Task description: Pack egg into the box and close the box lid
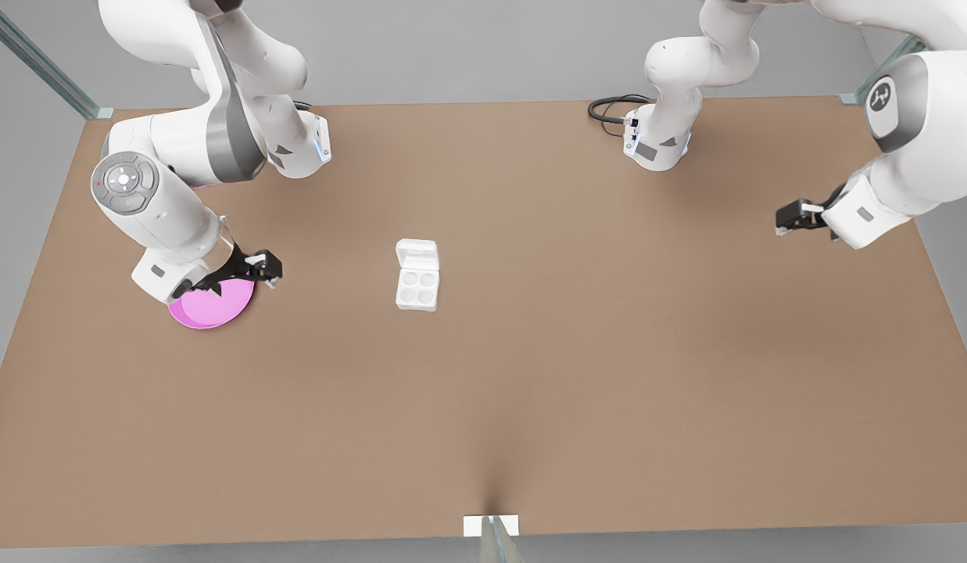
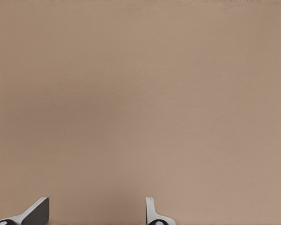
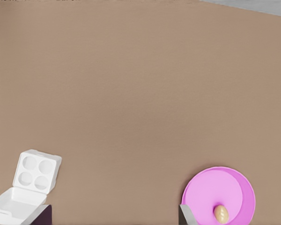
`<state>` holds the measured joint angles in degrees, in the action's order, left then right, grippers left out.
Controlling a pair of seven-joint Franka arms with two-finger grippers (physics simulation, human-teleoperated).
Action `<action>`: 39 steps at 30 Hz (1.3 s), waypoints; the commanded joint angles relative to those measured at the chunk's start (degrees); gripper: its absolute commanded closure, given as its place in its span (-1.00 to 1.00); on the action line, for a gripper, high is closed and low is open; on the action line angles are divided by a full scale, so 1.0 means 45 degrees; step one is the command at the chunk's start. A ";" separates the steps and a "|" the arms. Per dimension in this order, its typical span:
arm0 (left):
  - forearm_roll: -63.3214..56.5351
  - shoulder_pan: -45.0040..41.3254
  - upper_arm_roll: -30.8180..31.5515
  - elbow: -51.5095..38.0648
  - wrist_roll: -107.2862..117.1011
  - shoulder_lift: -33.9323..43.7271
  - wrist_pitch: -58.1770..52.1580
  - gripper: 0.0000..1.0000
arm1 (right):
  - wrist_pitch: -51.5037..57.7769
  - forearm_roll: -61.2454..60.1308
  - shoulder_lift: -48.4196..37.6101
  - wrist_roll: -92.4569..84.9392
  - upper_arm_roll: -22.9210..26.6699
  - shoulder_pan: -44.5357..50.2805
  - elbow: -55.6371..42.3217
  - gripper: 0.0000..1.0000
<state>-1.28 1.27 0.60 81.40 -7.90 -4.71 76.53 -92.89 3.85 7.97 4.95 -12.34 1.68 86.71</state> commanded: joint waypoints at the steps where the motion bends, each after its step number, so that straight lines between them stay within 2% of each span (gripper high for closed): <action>1: -0.0008 -0.0107 0.0004 -0.0003 -0.0529 -0.0008 0.0240 -1.00 | -0.0160 0.0003 -0.0013 0.0110 0.0008 -0.0003 0.0008 -1.00; 5: -0.0008 -0.0107 0.0004 -0.0003 -0.0509 -0.0203 0.0182 -1.00 | 0.0816 -0.0387 0.0397 -0.0066 0.0028 -0.0569 0.0067 -1.00; 7: -0.0008 -0.0107 0.0004 -0.0003 -0.0509 -0.0652 0.0260 -1.00 | 0.0310 -0.0134 0.1861 -0.0163 0.0028 -0.1116 0.0301 -1.00; 11: -0.0008 -0.0127 0.0004 -0.0003 -0.0509 -0.0750 0.0279 -1.00 | -0.0217 0.0413 0.1940 -0.0905 0.0028 -0.1898 0.1706 -1.00; 12: -0.0008 -0.0127 0.0004 -0.0003 -0.0509 -0.0750 0.0279 -1.00 | -0.1838 0.0452 0.1492 -0.1472 -0.0031 -0.2268 0.3269 -1.00; 13: -0.0008 -0.0127 0.0004 -0.0003 -0.0509 -0.0750 0.0279 -1.00 | -0.2384 0.0472 0.1024 -0.1745 -0.0050 -0.2483 0.4068 -1.00; 16: -0.0008 -0.0107 0.0004 -0.0003 -0.0529 -0.0750 0.0240 -1.00 | -0.2893 0.0452 -0.0658 -0.2194 -0.0089 -0.2718 0.5963 -1.00; 17: -0.0008 -0.0107 0.0004 -0.0003 -0.0529 -0.0750 0.0240 -1.00 | -0.4119 0.0452 -0.0774 -0.2623 -0.0089 -0.3107 0.6763 -1.00; 18: -0.0008 -0.0107 0.0004 -0.0003 -0.0529 -0.0750 0.0240 -1.00 | -0.6813 0.0452 -0.1437 -0.2702 -0.0089 -0.3557 0.9026 -1.00; 19: -0.0008 -0.0107 -0.0016 -0.0023 -0.0548 -0.0750 0.0240 -1.00 | -0.7776 0.0452 -0.1595 -0.2722 -0.0089 -0.3734 0.9774 -1.00; 26: -0.0008 -0.0107 0.0003 -0.0004 -0.0548 -0.0750 0.0260 -1.00 | -1.0628 0.0452 -0.0618 -0.5241 -0.0070 -0.5902 1.0379 -1.00; 30: -0.0008 -0.0107 0.0004 -0.0003 -0.0548 -0.0750 0.0240 -1.00 | -1.0648 0.0452 -0.0540 -0.5690 -0.0070 -0.6233 1.0379 -1.00; 39: -0.0008 -0.0107 0.0004 -0.0003 -0.0529 -0.0750 0.0260 -1.00 | -1.2757 0.0609 0.1198 -0.7448 -0.0070 -0.7054 1.0672 -1.00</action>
<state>-1.29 0.79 0.61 81.41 -10.02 -8.15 77.70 -145.18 6.61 12.92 -14.65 -12.64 -29.88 134.44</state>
